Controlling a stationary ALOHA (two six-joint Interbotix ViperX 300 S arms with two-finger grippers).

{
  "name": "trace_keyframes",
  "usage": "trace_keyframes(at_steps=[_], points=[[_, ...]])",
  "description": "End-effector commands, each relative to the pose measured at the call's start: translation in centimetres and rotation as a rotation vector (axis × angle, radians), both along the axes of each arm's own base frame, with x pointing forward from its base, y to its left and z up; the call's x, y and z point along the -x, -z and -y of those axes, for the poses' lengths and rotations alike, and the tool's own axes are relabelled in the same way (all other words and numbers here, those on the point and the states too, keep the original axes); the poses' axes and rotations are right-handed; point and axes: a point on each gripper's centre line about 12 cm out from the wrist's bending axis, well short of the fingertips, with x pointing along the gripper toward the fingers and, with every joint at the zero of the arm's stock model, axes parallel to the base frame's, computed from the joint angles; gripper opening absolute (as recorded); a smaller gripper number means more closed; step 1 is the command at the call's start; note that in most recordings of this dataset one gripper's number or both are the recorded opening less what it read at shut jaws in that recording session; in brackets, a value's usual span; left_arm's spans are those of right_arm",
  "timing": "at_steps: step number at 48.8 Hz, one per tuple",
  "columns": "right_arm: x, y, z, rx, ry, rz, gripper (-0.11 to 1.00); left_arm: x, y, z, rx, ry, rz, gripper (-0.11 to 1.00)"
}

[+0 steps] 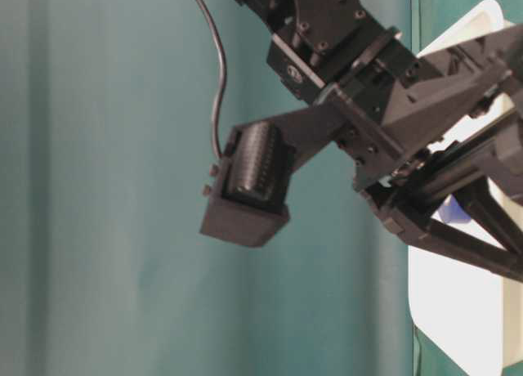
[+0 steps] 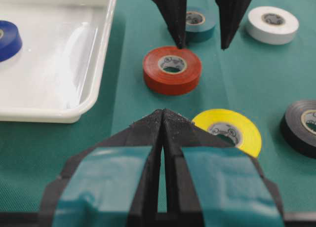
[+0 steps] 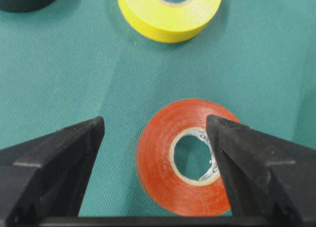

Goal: Put the tape into the white case with the right arm.
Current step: 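Move the right gripper to the red tape roll and grasp its rim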

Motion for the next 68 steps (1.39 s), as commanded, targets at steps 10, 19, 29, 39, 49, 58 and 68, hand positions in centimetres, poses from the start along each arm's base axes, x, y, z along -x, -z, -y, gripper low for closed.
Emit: trace_keyframes(at_steps=[10,19,29,39,49,58,68], points=[[-0.4,-1.1,-0.2,0.007,-0.002,-0.011,0.52,-0.1,-0.5,0.0,0.003,0.001,0.015,0.00],[-0.7,0.1,0.0,0.030,0.012,-0.120,0.52,-0.1,-0.5,0.0,0.003,0.001,0.015,0.00],[-1.1,0.7,0.0,0.043,0.016,-0.177,0.52,-0.1,-0.5,0.0,0.005,0.001,0.015,0.00],[-1.2,0.8,0.0,0.043,0.016,-0.177,0.52,-0.1,-0.5,0.0,0.003,0.001,0.015,0.00],[-1.3,1.2,0.0,0.053,0.010,-0.177,0.51,-0.1,-0.5,0.0,0.003,0.001,0.015,0.00],[-1.5,1.1,0.1,0.104,-0.025,-0.169,0.41,-0.1,-0.5,0.0,0.003,0.001,0.015,0.00],[-1.8,0.7,0.2,0.123,-0.036,-0.155,0.01,-0.1,-0.4,0.0,0.005,0.001,0.012,0.00]])
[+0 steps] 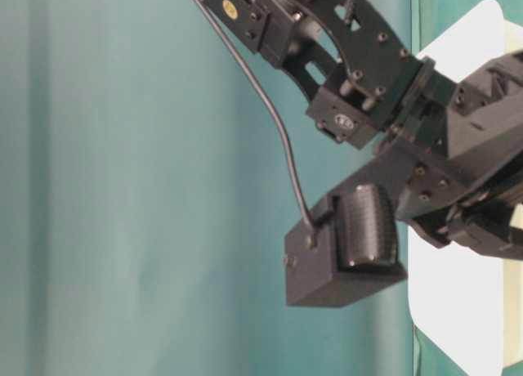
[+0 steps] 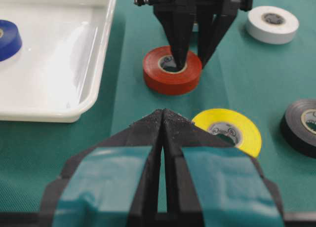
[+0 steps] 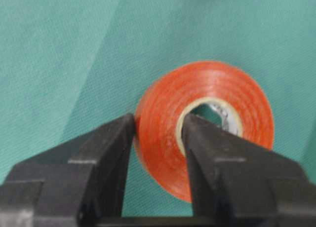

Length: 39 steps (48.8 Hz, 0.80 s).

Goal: Put the tape into the white case with the right arm.
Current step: 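Move the right gripper to the red tape roll and grasp its rim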

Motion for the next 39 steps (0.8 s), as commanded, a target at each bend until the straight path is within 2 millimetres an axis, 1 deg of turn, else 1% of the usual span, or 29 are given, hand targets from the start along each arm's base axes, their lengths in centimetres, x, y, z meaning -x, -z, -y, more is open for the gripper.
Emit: trace_keyframes(at_steps=[1,17,20,32,39], points=[[-0.8,-1.7,-0.1,-0.003,-0.002,0.046,0.01,-0.1,-0.5,0.0,0.003,0.001,0.015,0.00],[-0.7,-1.7,-0.1,-0.001,0.000,0.040,0.01,-0.1,-0.5,0.0,0.003,0.001,0.015,0.00],[-0.7,-2.3,-0.3,-0.002,-0.004,0.051,0.01,-0.1,-0.5,0.0,0.003,0.001,0.015,0.00],[-0.4,-6.0,-0.4,-0.001,-0.001,0.090,0.01,-0.1,-0.5,0.0,0.005,0.001,0.015,0.00],[-0.5,-7.1,-0.4,-0.001,0.002,0.104,0.01,-0.1,-0.5,0.0,0.003,0.001,0.015,0.00]])
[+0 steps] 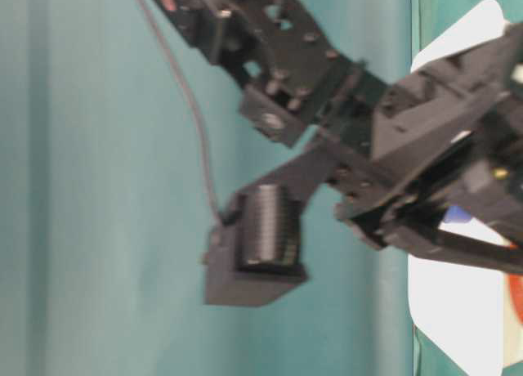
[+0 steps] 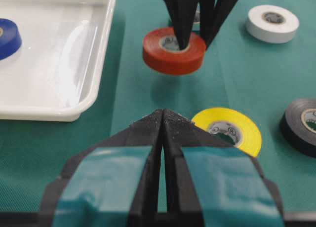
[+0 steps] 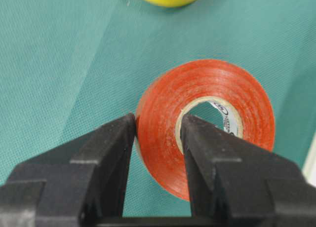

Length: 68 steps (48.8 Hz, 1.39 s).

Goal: Put the tape into the white case with the right arm.
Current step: 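Move the right gripper to the red tape roll and grasp its rim, then carry the red roll into the tray's right side and lower it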

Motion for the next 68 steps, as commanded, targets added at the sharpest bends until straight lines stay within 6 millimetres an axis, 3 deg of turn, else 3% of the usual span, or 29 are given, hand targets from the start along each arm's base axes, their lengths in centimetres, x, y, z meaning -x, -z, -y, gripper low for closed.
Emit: trace_keyframes(at_steps=[1,22,34,50,68], points=[[-0.5,-3.3,-0.3,-0.009,-0.003,0.076,0.01,-0.1,-0.5,0.0,0.005,0.001,0.015,0.00],[-0.8,-3.7,0.6,-0.003,0.012,0.083,0.01,-0.1,-0.5,0.0,0.003,0.001,0.015,0.00],[-1.0,-4.9,3.6,0.007,0.070,0.112,0.01,-0.1,-0.5,0.0,0.005,0.001,0.015,0.00],[-0.7,-5.3,9.6,0.021,0.190,0.124,0.01,-0.1,-0.6,0.0,0.005,0.001,0.017,0.00],[0.9,-4.9,11.2,0.043,0.217,0.096,0.01,-0.1,-0.5,0.0,0.005,0.001,0.015,0.00]])
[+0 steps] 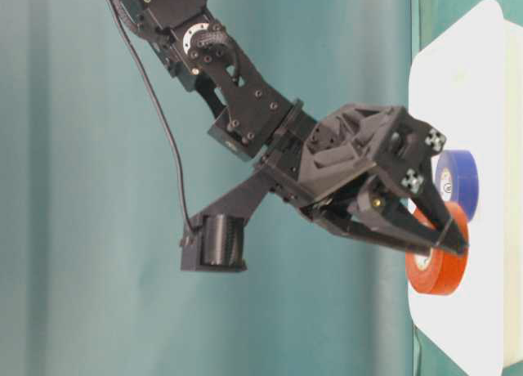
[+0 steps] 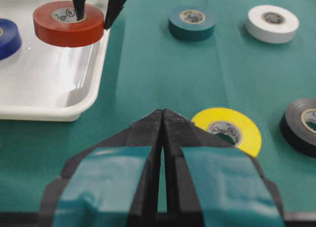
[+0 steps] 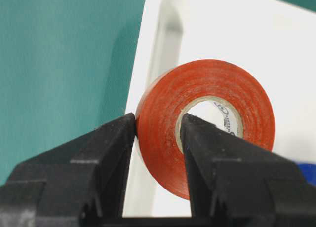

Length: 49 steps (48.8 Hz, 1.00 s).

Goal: Put the tape into the white case with the right arm.
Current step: 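Carry the red roll into the tray's right side and lower it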

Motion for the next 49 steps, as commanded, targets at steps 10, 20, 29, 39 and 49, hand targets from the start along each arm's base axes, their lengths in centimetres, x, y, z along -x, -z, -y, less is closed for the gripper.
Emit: trace_keyframes(at_steps=[10,20,29,39,49], points=[[3.2,-2.5,0.3,0.015,0.007,0.035,0.01,-0.1,-0.5,0.0,0.002,0.001,0.014,0.00],[6.8,-1.4,0.3,0.008,0.018,-0.014,0.01,-0.1,-0.5,0.0,0.003,0.001,0.014,0.00],[9.1,-0.5,1.1,0.000,0.042,-0.022,0.01,-0.1,-0.5,0.0,0.003,0.001,0.014,0.00],[9.5,-0.3,2.2,-0.015,0.065,0.068,0.01,-0.1,-0.5,0.0,0.002,0.001,0.014,0.00],[9.4,-0.4,3.1,-0.050,0.119,0.104,0.01,-0.1,-0.5,0.0,0.002,0.001,0.015,0.00]])
